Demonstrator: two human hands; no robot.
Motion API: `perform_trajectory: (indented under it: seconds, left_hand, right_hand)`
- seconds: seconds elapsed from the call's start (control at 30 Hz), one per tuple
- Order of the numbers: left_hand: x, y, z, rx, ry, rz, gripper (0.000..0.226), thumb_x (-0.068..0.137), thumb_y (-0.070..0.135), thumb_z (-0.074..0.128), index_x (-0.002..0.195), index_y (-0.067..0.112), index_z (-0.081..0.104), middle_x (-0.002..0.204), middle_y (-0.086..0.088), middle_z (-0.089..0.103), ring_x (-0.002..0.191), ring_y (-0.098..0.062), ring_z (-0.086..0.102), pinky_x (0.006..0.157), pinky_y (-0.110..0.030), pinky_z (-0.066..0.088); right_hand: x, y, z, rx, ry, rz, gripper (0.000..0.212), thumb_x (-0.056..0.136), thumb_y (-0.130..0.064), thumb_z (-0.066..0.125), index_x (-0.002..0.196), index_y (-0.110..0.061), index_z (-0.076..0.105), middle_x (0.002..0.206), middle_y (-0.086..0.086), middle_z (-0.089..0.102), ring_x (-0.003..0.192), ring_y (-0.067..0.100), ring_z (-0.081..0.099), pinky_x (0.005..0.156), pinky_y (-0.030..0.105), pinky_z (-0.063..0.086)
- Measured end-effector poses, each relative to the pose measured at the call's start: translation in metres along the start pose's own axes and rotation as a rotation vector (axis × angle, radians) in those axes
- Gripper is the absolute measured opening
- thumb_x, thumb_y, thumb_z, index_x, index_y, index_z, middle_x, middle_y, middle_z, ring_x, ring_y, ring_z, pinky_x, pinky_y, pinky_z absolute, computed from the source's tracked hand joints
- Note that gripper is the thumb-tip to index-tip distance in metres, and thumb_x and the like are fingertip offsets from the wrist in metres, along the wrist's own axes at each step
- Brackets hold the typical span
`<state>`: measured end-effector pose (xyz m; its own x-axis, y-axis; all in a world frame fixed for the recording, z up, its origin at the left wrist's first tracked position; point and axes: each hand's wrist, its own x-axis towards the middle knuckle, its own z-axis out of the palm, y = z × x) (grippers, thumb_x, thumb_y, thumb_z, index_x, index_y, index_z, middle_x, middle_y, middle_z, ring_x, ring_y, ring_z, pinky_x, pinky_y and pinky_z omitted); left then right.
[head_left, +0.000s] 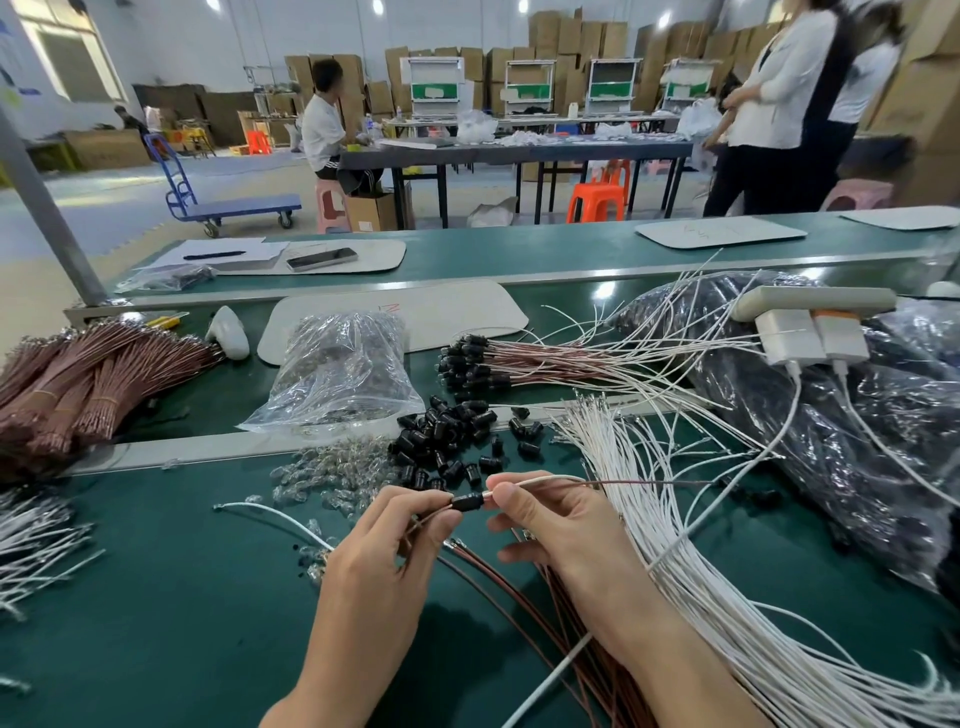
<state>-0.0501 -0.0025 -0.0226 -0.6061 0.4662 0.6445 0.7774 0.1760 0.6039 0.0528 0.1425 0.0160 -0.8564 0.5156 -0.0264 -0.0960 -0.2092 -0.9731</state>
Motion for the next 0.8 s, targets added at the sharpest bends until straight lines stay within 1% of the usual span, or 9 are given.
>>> perform_trajectory:
  seconds: [0.13,0.2,0.4,0.47,0.53,0.63,0.7,0.77,0.8]
  left_hand:
    - [-0.001,-0.002,0.001,0.001,0.001,-0.002,0.005,0.096,0.039,0.064,0.101,0.037,0.061,0.096,0.027,0.059,0.08,0.0,0.06,0.067,-0.013,0.045]
    - [-0.001,-0.002,0.0,0.008,0.002,-0.008,0.009,0.095,0.032,0.065,0.1,0.038,0.06,0.096,0.027,0.059,0.08,-0.001,0.06,0.067,-0.016,0.046]
    - [-0.001,-0.002,0.001,0.01,0.034,-0.007,0.004,0.095,0.034,0.062,0.099,0.032,0.063,0.093,0.025,0.059,0.076,-0.004,0.06,0.065,-0.019,0.046]
    - [-0.001,-0.003,0.001,0.008,0.052,-0.009,0.011,0.1,0.038,0.058,0.099,0.03,0.065,0.092,0.024,0.059,0.077,-0.004,0.06,0.065,-0.016,0.045]
    - [0.001,-0.002,0.0,0.022,0.066,-0.008,0.021,0.1,0.045,0.054,0.1,0.028,0.066,0.093,0.025,0.059,0.078,-0.003,0.06,0.066,-0.013,0.044]
    - [0.002,-0.001,-0.002,0.016,0.108,-0.006,0.017,0.098,0.046,0.053,0.101,0.033,0.063,0.095,0.027,0.059,0.081,-0.001,0.06,0.07,-0.009,0.042]
    - [0.003,-0.001,-0.005,0.007,0.132,0.002,0.014,0.098,0.045,0.054,0.105,0.036,0.062,0.096,0.027,0.06,0.084,-0.002,0.062,0.072,-0.014,0.046]
    - [0.003,-0.002,-0.008,0.014,0.153,-0.003,0.015,0.097,0.045,0.054,0.108,0.038,0.063,0.099,0.027,0.061,0.087,-0.007,0.064,0.073,-0.026,0.051]
    - [0.004,-0.003,-0.01,0.023,0.165,-0.008,0.016,0.097,0.045,0.054,0.108,0.038,0.063,0.1,0.027,0.061,0.089,-0.009,0.064,0.075,-0.029,0.052]
  right_hand:
    - [0.0,0.001,0.001,-0.004,-0.002,0.007,0.024,0.077,-0.039,0.078,0.095,-0.023,0.081,0.096,0.005,0.077,0.081,0.013,0.072,0.063,0.027,0.059]
    - [0.001,0.001,0.001,0.0,-0.005,0.007,0.026,0.076,-0.04,0.079,0.096,-0.023,0.081,0.096,0.004,0.077,0.081,0.013,0.072,0.064,0.027,0.058]
    - [0.002,0.0,-0.001,0.083,0.041,-0.019,0.033,0.073,-0.043,0.08,0.097,-0.02,0.081,0.103,0.006,0.077,0.086,0.015,0.072,0.066,0.025,0.058]
    - [0.003,-0.002,-0.004,0.127,0.059,-0.027,0.031,0.074,-0.043,0.079,0.095,-0.02,0.082,0.105,0.006,0.077,0.087,0.015,0.072,0.066,0.024,0.057]
    - [0.004,-0.003,-0.006,0.18,0.065,-0.04,0.03,0.075,-0.041,0.078,0.094,-0.018,0.082,0.106,0.008,0.077,0.087,0.015,0.071,0.066,0.023,0.057]
    - [0.005,-0.007,-0.011,0.28,0.089,-0.049,0.027,0.072,-0.036,0.079,0.09,-0.017,0.082,0.103,0.009,0.077,0.082,0.014,0.071,0.062,0.023,0.058]
    - [0.005,-0.009,-0.016,0.341,0.092,-0.053,0.026,0.071,-0.034,0.079,0.088,-0.016,0.082,0.098,0.007,0.077,0.079,0.013,0.071,0.061,0.023,0.058]
    - [0.005,-0.011,-0.021,0.395,0.094,-0.064,0.024,0.071,-0.032,0.078,0.087,-0.015,0.081,0.095,0.006,0.076,0.077,0.013,0.07,0.06,0.023,0.058]
    - [0.005,-0.012,-0.023,0.415,0.097,-0.071,0.024,0.072,-0.032,0.077,0.088,-0.015,0.081,0.095,0.006,0.076,0.077,0.013,0.07,0.06,0.023,0.058]
